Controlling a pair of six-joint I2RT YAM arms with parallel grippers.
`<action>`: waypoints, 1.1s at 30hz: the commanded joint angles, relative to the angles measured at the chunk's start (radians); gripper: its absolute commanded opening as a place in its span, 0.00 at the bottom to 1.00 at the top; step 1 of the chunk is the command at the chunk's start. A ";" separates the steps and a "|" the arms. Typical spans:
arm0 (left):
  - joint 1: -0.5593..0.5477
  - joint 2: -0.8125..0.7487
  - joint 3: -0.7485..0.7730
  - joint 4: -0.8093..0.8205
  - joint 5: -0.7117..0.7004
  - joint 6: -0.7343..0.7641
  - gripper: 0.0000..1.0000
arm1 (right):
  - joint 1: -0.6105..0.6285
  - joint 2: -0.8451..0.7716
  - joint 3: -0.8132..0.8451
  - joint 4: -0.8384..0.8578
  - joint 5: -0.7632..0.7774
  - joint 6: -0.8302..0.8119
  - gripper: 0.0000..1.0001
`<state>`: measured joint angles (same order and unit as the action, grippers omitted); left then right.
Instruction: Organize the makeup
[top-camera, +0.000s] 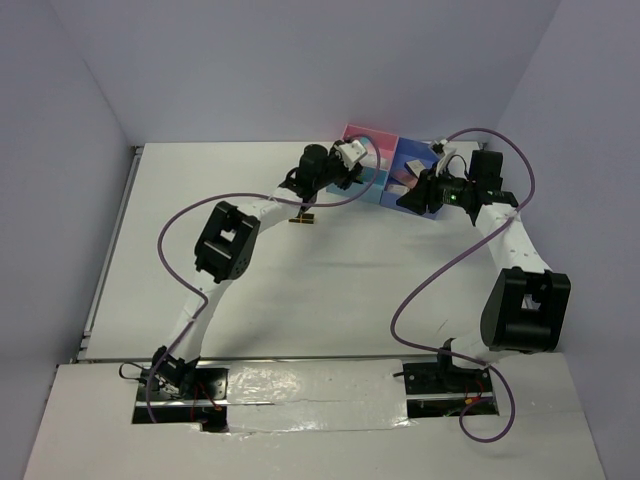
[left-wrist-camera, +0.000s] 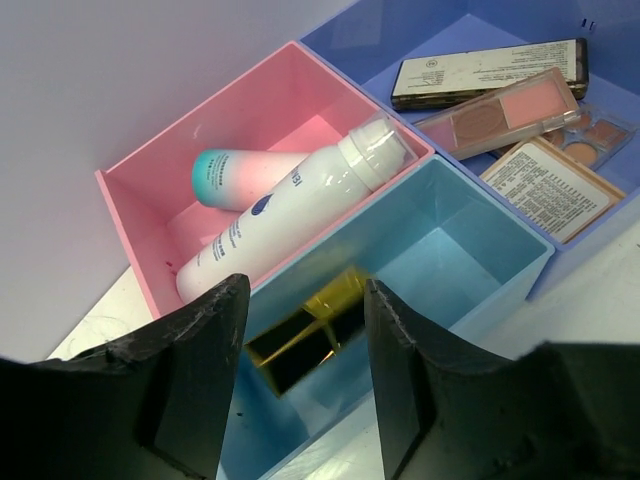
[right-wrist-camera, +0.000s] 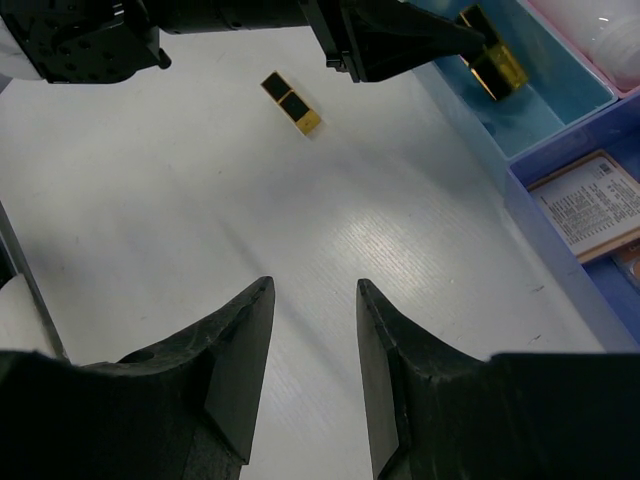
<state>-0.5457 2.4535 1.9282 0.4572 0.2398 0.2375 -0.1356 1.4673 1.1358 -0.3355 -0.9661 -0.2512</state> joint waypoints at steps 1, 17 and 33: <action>-0.008 -0.028 -0.001 0.046 -0.008 0.008 0.62 | -0.007 -0.044 -0.001 0.027 -0.019 -0.010 0.47; 0.041 -0.475 -0.326 0.136 -0.020 -0.165 0.17 | 0.076 -0.004 0.192 -0.232 0.023 -0.391 0.75; 0.222 -1.223 -1.020 -0.310 -0.157 -0.573 0.77 | 0.473 0.333 0.655 -0.436 0.286 -0.424 0.96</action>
<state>-0.3332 1.3323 0.9653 0.2424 0.1398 -0.2455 0.3023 1.7210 1.6623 -0.6559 -0.7300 -0.7284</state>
